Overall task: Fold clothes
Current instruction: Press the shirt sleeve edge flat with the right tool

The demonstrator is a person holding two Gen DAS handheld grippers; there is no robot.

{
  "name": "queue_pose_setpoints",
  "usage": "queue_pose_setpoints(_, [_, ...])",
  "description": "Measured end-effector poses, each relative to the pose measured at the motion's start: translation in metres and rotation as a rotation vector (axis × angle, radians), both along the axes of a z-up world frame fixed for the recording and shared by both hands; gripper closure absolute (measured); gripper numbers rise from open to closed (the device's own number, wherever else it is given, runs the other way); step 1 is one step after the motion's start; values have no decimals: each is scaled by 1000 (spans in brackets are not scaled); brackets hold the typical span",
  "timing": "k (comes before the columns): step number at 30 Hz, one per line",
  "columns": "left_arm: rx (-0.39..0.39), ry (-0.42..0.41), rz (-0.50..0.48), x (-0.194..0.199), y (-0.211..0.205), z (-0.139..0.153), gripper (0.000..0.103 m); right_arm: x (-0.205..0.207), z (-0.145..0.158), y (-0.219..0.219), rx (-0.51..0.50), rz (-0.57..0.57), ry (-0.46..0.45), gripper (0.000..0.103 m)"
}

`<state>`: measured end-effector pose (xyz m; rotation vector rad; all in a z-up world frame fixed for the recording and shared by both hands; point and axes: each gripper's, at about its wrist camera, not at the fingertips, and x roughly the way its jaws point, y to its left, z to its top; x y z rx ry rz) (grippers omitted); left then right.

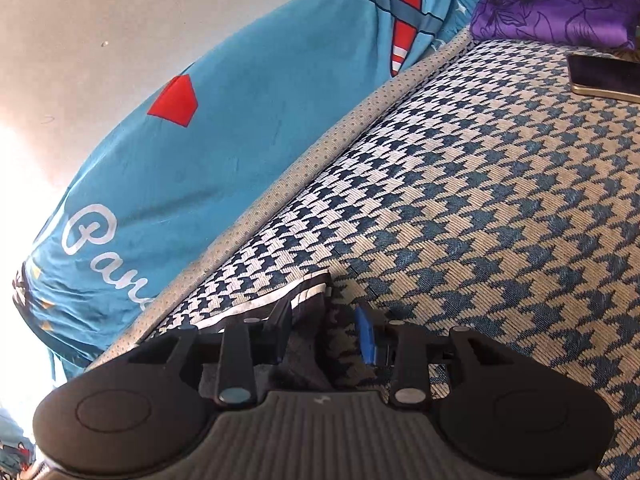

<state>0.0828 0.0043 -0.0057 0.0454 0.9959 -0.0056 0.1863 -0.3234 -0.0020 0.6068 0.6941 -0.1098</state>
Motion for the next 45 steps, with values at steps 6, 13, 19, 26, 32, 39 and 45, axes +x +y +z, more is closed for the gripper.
queue_pose_setpoints(6, [-1,6,0,4,-1,-6,0,9,-1,10,-48,58,-15,84])
queue_pose_setpoints(13, [-19,-2,2,5,0,-6,0,14,9,26,-187,94,-94,95])
queue_pose_setpoints(19, [-20,-1,-4,6,-2,-6,0,22,16,38,-289,46,-127,96])
queue_pose_setpoints(26, [-42,-9,7,5,1,-3,0,24,25,37,-369,-30,-71,84])
queue_pose_setpoints(32, [-69,-22,30,7,6,-1,0,26,42,60,-300,162,-165,84])
queue_pose_setpoints(39, [-79,-35,38,7,9,1,0,31,36,107,-270,398,-183,83])
queue_pose_setpoints(45, [-103,-49,77,11,18,5,0,35,28,128,-275,466,-171,83])
